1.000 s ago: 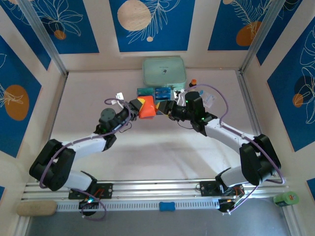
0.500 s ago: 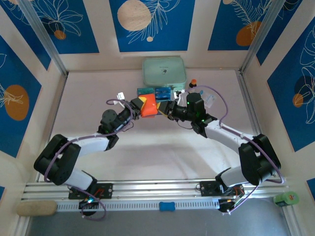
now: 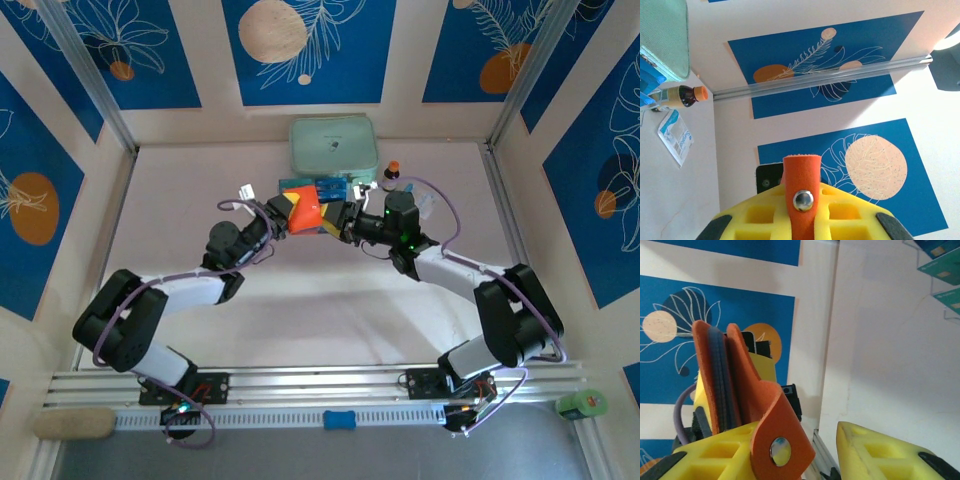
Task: Put the credit cards into the card holder
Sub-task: Open the card holder at the center of the table.
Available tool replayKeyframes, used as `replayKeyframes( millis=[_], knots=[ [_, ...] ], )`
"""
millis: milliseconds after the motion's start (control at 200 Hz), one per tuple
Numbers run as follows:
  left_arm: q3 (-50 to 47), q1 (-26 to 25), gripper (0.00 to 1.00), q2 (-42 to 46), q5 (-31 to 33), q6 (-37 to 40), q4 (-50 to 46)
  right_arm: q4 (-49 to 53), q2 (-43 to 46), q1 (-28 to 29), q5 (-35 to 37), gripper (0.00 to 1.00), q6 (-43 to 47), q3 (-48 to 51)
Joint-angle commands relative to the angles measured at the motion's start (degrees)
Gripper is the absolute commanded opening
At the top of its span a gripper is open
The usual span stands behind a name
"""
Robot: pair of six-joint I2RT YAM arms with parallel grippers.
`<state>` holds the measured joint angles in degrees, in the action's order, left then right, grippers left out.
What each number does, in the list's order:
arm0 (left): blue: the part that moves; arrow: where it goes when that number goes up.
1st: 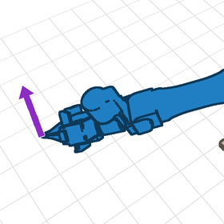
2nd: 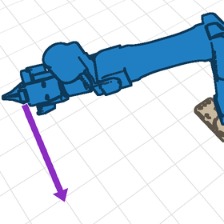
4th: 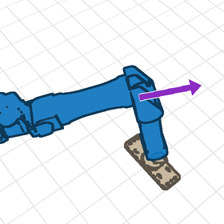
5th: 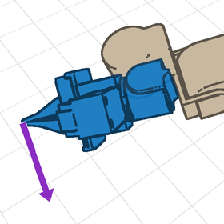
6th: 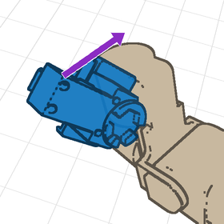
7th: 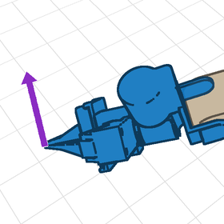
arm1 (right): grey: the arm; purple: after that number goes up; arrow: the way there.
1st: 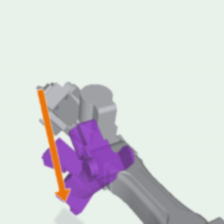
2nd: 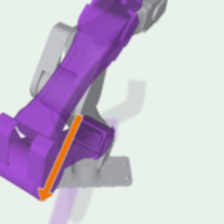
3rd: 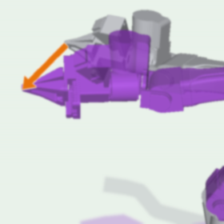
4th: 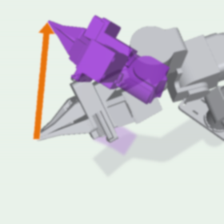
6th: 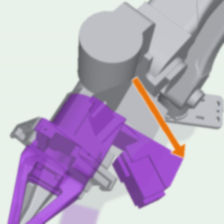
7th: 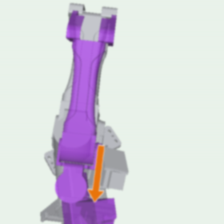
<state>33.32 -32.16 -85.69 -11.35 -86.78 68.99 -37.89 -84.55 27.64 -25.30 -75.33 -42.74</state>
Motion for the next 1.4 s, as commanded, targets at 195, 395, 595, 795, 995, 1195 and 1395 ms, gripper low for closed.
replayKeyframes(
  millis=[195,395,595,795,995,1195,1395],
  knots=[
    [2.1,-1.5,0.00,-0.9,0.0,-0.1,4.2,-9.6,-1.2,0.2,-5.8,0.38,-6.0,0.4],
    [2.3,-1.6,0.00,-1.7,0.0,-0.2,4.5,-12.4,-2.0,0.2,-6.9,0.21,-7.6,0.4],
    [2.8,-1.8,0.00,-2.3,-0.4,-0.1,4.2,-14.4,-3.2,0.2,-7.1,0.24,-9.3,0.2],
    [2.6,-1.8,0.00,-1.6,-1.1,1.1,2.2,-15.4,-4.0,0.1,-7.7,0.00,-9.2,-0.1],
    [1.0,-1.1,0.49,0.7,-1.7,4.9,-2.1,-14.3,-2.9,-0.8,-6.9,0.00,-7.8,2.8],
    [-2.6,1.2,1.00,4.5,-2.9,9.5,-8.5,-13.7,-1.6,-1.4,-6.1,0.00,-5.7,7.0],
    [-5.7,3.8,1.00,10.1,-4.9,16.4,-20.5,-15.0,-1.6,-1.4,-4.7,0.00,-4.6,12.0]
  ],
)
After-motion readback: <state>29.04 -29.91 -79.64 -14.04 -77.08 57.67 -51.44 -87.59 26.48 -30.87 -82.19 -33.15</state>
